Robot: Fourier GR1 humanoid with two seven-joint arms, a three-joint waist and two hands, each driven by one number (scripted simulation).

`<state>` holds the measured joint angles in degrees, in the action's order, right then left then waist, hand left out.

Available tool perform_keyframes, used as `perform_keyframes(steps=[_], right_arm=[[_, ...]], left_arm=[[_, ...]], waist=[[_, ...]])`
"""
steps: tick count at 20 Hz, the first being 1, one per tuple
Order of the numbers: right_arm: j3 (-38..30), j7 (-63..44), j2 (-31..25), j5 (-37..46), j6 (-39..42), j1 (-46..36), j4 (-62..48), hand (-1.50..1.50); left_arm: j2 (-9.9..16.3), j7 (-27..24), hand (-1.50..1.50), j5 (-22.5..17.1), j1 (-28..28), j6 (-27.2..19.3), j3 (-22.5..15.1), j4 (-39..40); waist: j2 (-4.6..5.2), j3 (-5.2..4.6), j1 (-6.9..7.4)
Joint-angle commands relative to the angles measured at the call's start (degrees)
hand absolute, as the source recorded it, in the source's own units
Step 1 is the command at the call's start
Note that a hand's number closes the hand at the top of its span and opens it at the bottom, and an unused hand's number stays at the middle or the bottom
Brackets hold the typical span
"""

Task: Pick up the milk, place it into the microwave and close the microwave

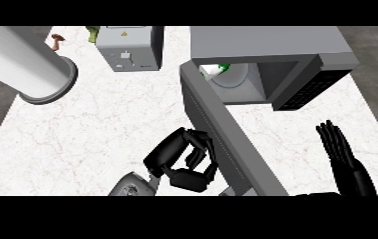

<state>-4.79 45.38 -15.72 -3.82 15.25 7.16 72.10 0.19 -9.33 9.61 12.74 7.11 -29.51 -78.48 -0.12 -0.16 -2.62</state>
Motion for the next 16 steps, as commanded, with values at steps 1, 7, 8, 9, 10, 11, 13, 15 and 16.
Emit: perform_keyframes(steps=[1, 7, 8, 9, 10, 11, 13, 15, 16], right_arm=[[-1.03, -3.33, -3.39, -4.19, 5.32, 2.94, 9.01, -1.5], [-0.59, -7.51, -3.13, -8.87, 8.09, 6.34, 18.18, -1.5], [-1.0, -7.18, -2.98, -9.81, 8.41, 8.07, 19.6, -1.5], [-0.26, -8.83, -2.94, -9.91, 8.41, 9.15, 21.9, -1.5], [-1.63, -7.49, -4.96, -10.32, 10.11, 7.33, 19.69, -1.5], [-0.94, -11.44, -4.36, -11.97, 9.02, 8.14, 25.91, -1.5], [-1.15, -11.25, -4.57, -12.52, 9.48, 8.15, 26.91, -1.5], [-0.58, -12.45, -5.04, -13.49, 10.43, 8.19, 28.72, -1.5], [-0.95, -12.81, -5.77, -13.15, 10.69, 9.02, 27.99, -1.5]], left_arm=[[-0.18, -8.25, 1.5, -0.81, 6.18, -9.06, -4.28, 13.85], [-0.18, -16.97, 1.5, -13.18, 12.19, -22.47, -13.92, 24.03], [-0.18, -18.42, 1.5, -14.92, 12.42, -24.29, -15.91, 24.94], [-0.18, -14.81, 1.5, -18.54, 15.47, -25.09, -17.4, 24.37], [-0.17, -13.96, 1.5, -20.05, 17.67, -25.9, -18.17, 25.47], [-0.17, -15.27, 1.5, -20.84, 15.01, -25.74, -19.19, 26.06], [-0.17, -15.16, 1.5, -24.62, 18.29, -25.48, -21.48, 28.01], [-0.17, -12.95, 1.5, -27.14, 21.25, -26.84, -22.74, 28.14], [-0.17, -15.35, 1.5, -28.56, 20.49, -28.76, -24.73, 26.53]], waist=[[0.37, -0.02, -0.43], [0.73, -0.06, -1.61], [0.71, -0.06, -1.9], [0.68, -0.06, -2.14], [0.93, -0.04, -2.78], [0.86, -0.17, -3.3], [0.97, -0.11, -3.41], [1.14, -0.12, -4.54], [1.2, -0.12, -4.75]])
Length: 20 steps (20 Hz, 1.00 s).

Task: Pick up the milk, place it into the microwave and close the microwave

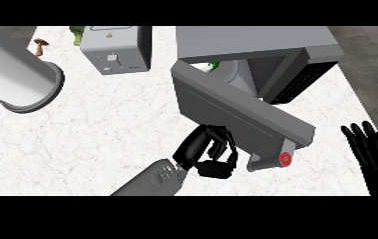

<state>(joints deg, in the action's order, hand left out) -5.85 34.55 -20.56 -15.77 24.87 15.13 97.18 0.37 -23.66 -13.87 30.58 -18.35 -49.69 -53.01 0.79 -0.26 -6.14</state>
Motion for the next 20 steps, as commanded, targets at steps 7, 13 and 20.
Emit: perform_keyframes(steps=[7, 13, 20], right_arm=[[1.37, -7.92, -2.92, -5.04, 2.54, -1.26, 8.63, -1.5], [-0.65, -9.79, -5.88, -6.29, 2.97, -3.86, 10.23, -1.5], [-3.7, -11.66, -8.16, -9.18, 2.65, -7.21, 9.55, -1.5]], left_arm=[[-0.36, -2.46, 1.5, -14.35, 6.42, -9.77, -5.2, -2.44], [-0.36, -5.02, 1.5, -20.67, 9.41, -17.39, -1.63, -1.31], [-0.37, -3.63, -1.5, -26.37, 15.85, -22.76, -1.09, 1.27]], waist=[[0.7, -0.17, -3.55], [1.29, -0.2, -5.0], [2.05, -0.03, -7.0]])
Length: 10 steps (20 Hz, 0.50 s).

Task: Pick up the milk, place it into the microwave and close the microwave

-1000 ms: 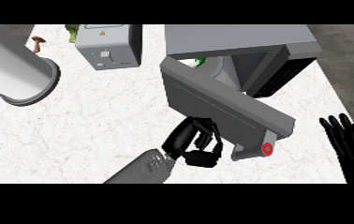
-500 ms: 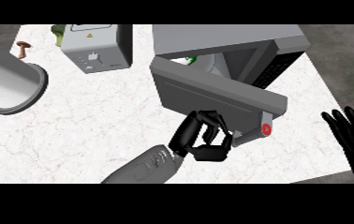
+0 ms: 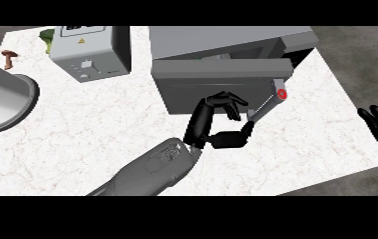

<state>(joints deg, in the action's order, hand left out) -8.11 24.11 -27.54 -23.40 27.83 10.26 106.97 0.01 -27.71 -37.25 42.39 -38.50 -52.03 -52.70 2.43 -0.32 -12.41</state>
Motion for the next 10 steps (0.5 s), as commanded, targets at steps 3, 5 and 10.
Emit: perform_keyframes(steps=[3, 5, 10], right_arm=[[-4.32, -0.36, -4.22, 1.19, -0.72, -4.78, 0.44, -1.5], [-7.92, 1.01, -7.5, 8.06, -3.76, -7.14, 3.32, 1.5], [-9.81, 1.33, -9.6, 10.54, -5.11, -9.75, 2.51, 1.5]], left_arm=[[-0.01, 1.44, -1.5, -5.21, 5.41, -4.27, 1.28, 3.03], [-0.01, 2.31, -1.5, -6.09, 6.68, -5.38, 2.6, 4.66], [-0.01, -0.85, -1.5, -10.38, 7.06, -7.21, 4.83, 3.47]], waist=[[0.69, 0.09, -2.01], [0.37, -0.04, -2.94], [1.47, -0.06, -2.87]])
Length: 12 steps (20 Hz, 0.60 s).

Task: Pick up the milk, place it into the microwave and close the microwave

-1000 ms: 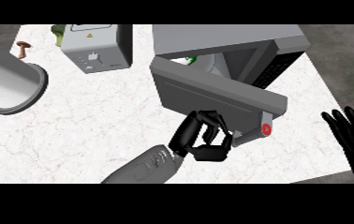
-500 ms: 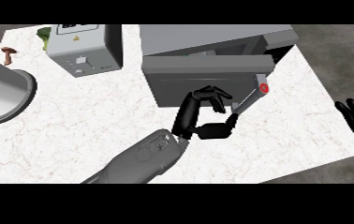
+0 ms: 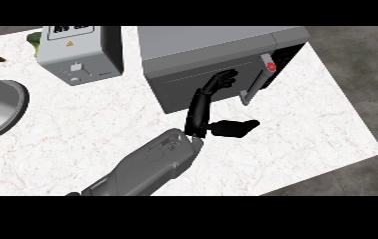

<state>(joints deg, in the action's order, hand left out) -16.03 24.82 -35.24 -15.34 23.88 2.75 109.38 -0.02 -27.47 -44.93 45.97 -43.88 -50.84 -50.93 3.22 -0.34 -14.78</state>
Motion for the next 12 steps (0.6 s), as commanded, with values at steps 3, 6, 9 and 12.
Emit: perform_keyframes(steps=[3, 6, 9, 12], right_arm=[[-1.59, 0.26, -2.27, 3.55, -1.77, -3.35, -0.11, 1.5], [-1.74, -0.05, -2.64, 4.53, -2.6, -4.6, -0.72, 1.5], [-2.44, 0.23, -3.66, 4.72, -2.41, -5.94, -2.12, 1.5], [-1.72, -0.09, -3.96, 4.95, -2.36, -7.12, -1.62, 1.5]], left_arm=[[0.02, -1.6, -1.5, -4.88, 4.05, -2.3, 4.06, 2.03], [0.02, -2.57, -1.5, -6.15, 4.56, -2.97, 3.57, 2.61], [0.02, -3.43, -1.5, -7.77, 4.71, -2.67, 3.59, 2.93], [0.02, -4.24, -1.5, -8.88, 5.1, -2.56, 3.03, 3.46]], waist=[[1.0, 0.02, -0.18], [1.24, 0.09, 0.15], [1.68, 0.15, 0.34], [1.7, 0.09, 0.24]])
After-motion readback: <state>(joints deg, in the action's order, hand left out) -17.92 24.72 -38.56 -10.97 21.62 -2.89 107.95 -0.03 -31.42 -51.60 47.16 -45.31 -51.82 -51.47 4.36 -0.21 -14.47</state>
